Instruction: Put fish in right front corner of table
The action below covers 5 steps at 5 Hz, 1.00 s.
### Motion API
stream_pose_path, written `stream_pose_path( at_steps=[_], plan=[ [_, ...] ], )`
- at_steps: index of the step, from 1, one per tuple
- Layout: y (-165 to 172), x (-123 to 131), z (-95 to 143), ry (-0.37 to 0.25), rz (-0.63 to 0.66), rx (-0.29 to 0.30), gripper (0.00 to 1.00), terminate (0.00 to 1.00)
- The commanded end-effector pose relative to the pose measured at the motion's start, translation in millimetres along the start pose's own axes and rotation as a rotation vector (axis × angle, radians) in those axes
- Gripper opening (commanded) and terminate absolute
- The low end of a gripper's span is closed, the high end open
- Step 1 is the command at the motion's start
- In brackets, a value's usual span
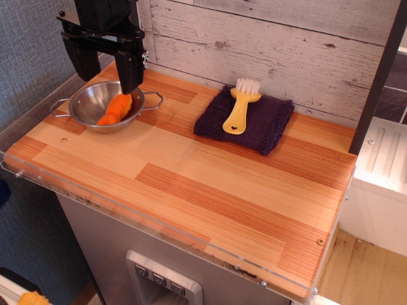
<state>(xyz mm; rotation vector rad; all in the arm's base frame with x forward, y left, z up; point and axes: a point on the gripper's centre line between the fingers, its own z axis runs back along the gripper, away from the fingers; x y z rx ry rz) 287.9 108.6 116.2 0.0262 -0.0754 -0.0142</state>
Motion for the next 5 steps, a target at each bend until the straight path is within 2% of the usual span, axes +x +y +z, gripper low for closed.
stream_pose_path(
  at_steps=[1,3,5],
  plan=[
    [0,0,0,0.0,0.0,0.0,1.0,0.0],
    [42,23,-8,-0.027,0.096,0.071,1.0,0.0],
    [64,33,-46,-0.001,0.165,0.089,1.0,0.0]
  ],
)
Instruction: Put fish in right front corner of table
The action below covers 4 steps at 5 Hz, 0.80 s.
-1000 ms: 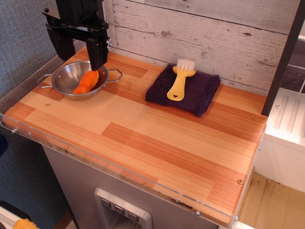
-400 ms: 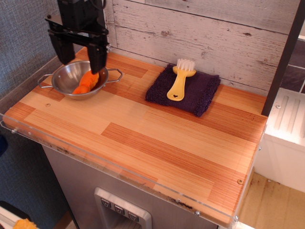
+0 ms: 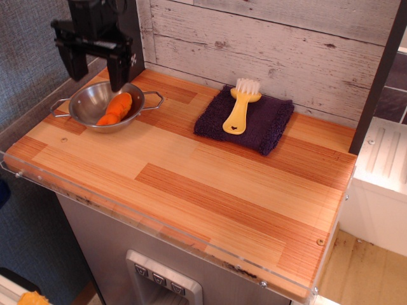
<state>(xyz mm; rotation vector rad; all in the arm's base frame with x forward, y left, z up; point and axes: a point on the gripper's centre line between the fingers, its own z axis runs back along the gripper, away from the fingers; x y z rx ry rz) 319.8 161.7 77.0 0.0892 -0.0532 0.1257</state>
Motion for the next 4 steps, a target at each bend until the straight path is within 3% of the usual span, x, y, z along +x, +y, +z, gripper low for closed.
stream_pose_path(
  at_steps=[1,4],
  plan=[
    [8,8,-18,0.003,0.034,0.026,1.0,0.0],
    [6,9,-43,0.047,0.074,0.067,1.0,0.0]
  ],
)
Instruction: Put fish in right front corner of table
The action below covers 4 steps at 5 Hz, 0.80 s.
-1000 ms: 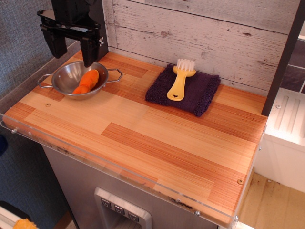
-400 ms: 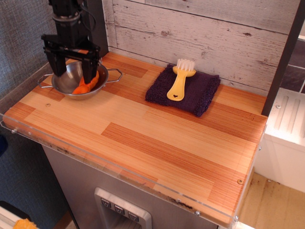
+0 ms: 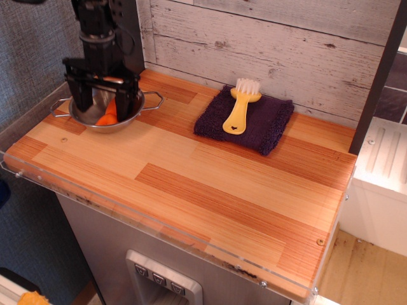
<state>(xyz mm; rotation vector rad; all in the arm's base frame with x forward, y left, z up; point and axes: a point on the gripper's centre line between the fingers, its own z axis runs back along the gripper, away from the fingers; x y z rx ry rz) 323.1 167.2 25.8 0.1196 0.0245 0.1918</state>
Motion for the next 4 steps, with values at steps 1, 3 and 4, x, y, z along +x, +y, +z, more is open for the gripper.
stream_pose_path(
  at_steps=[1,3,4],
  plan=[
    [4,8,5,-0.016,0.018,0.03,1.0,0.0],
    [8,4,27,-0.095,0.031,0.011,0.0,0.0],
    [10,0,68,-0.215,0.058,-0.004,0.0,0.0]
  ],
)
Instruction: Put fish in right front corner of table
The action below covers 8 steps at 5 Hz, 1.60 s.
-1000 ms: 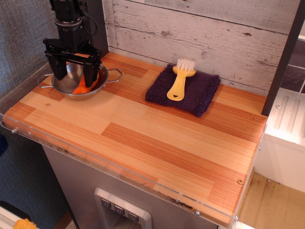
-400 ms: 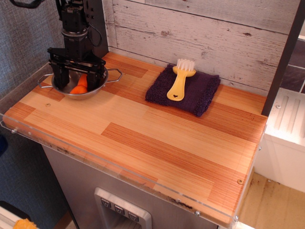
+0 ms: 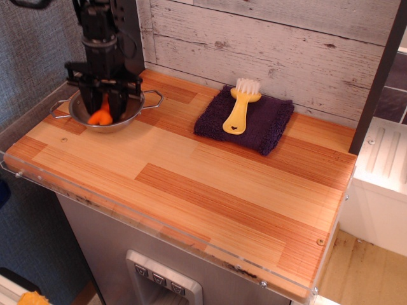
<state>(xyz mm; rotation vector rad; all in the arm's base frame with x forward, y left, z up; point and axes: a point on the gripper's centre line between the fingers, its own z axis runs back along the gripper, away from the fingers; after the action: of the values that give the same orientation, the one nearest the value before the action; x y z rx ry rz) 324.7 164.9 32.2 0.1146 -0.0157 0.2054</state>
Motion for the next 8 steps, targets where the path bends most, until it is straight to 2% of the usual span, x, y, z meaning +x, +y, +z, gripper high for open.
stream_pose_path(
  at_steps=[1,2,4,5,6,8],
  plan=[
    [-11,-16,108,-0.266,0.03,-0.001,0.0,0.0],
    [-49,-43,120,-0.225,-0.068,-0.084,0.0,0.0],
    [-142,-99,83,-0.079,-0.112,-0.19,0.0,0.0],
    [-192,-113,71,-0.068,-0.115,-0.188,0.0,0.0],
    [-209,-116,61,-0.07,-0.114,-0.17,0.0,0.0],
    [-214,-105,42,-0.071,-0.128,-0.149,0.0,0.0]
  ],
)
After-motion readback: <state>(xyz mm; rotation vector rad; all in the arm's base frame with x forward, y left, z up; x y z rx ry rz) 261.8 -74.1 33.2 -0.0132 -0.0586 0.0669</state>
